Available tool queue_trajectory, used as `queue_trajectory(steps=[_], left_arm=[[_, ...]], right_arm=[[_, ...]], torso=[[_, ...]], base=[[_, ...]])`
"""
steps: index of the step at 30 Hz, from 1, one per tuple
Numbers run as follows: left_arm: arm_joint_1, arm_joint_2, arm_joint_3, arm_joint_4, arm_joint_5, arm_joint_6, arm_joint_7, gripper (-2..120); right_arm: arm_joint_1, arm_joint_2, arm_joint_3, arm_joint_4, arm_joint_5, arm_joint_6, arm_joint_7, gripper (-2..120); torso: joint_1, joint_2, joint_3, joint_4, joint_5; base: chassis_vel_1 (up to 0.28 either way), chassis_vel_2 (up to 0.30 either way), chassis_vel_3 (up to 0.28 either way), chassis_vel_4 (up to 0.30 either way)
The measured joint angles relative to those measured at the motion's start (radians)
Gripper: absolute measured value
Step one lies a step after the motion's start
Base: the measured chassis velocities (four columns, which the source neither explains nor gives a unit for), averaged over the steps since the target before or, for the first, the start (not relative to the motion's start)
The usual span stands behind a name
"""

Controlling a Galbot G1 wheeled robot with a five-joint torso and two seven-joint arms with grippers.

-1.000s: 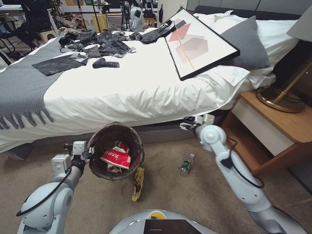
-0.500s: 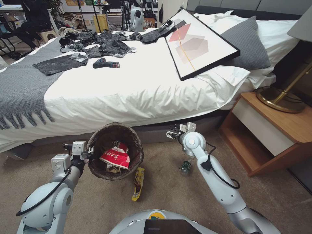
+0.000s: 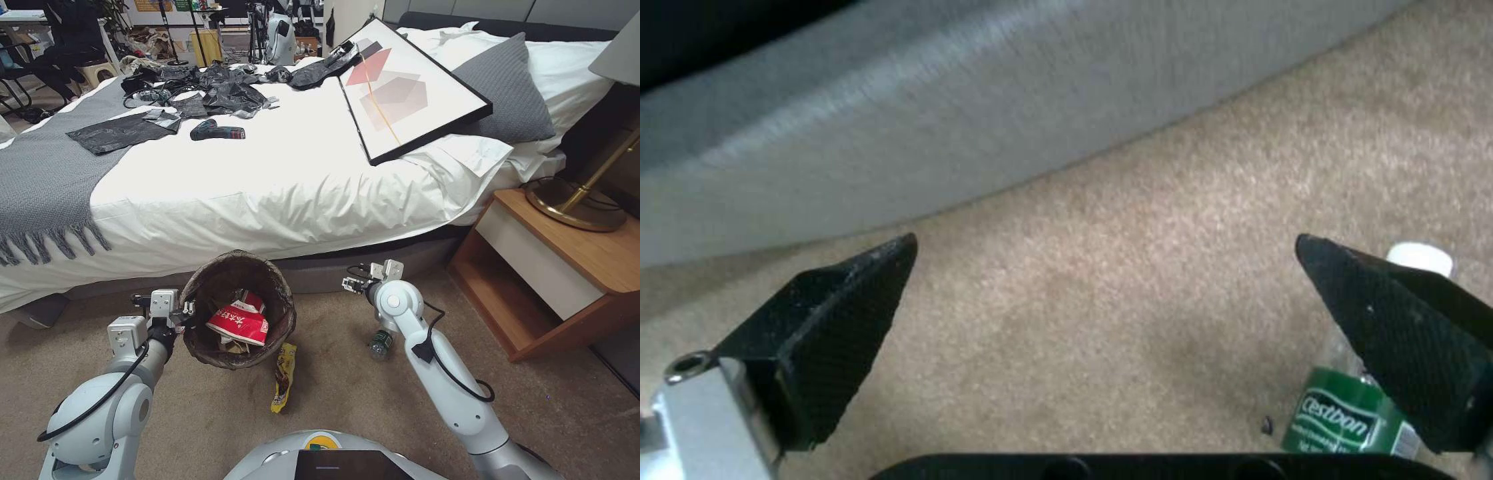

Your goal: Pick up the trash bin, then pick up the garbage from the floor and place it into the trash bin.

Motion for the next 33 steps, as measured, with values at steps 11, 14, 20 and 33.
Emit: queue_trajectory(steps=[11,14,20,33], left_arm=[[-0.001,0.0,0.0,-0.002,0.0,0.0,0.001,0],[-0.002,0.002,0.0,-0.002,-0.001,0.0,0.002,0],[-0.001,0.002,0.002,-0.002,-0.001,0.0,0.003,0],[-0.004,0.008,0.003,-0.001,-0.003,0.0,0.007,0]], right_arm=[[-0.024,0.025,0.028,-0.073,-0.075,0.001,-0.032,100],[-0.027,0.036,0.042,-0.116,-0.103,0.001,-0.039,100],[-0.027,0.048,0.05,-0.152,-0.123,0.001,-0.036,100],[-0.045,0.061,0.07,-0.194,-0.156,0.001,-0.023,100]], torso=[[0.0,0.0,0.0,0.0,0.0],[0.0,0.0,0.0,0.0,0.0],[0.0,0.0,0.0,0.0,0.0],[0.0,0.0,0.0,0.0,0.0]], base=[[0.0,0.0,0.0,0.0],[0.0,0.0,0.0,0.0],[0.0,0.0,0.0,0.0],[0.0,0.0,0.0,0.0]])
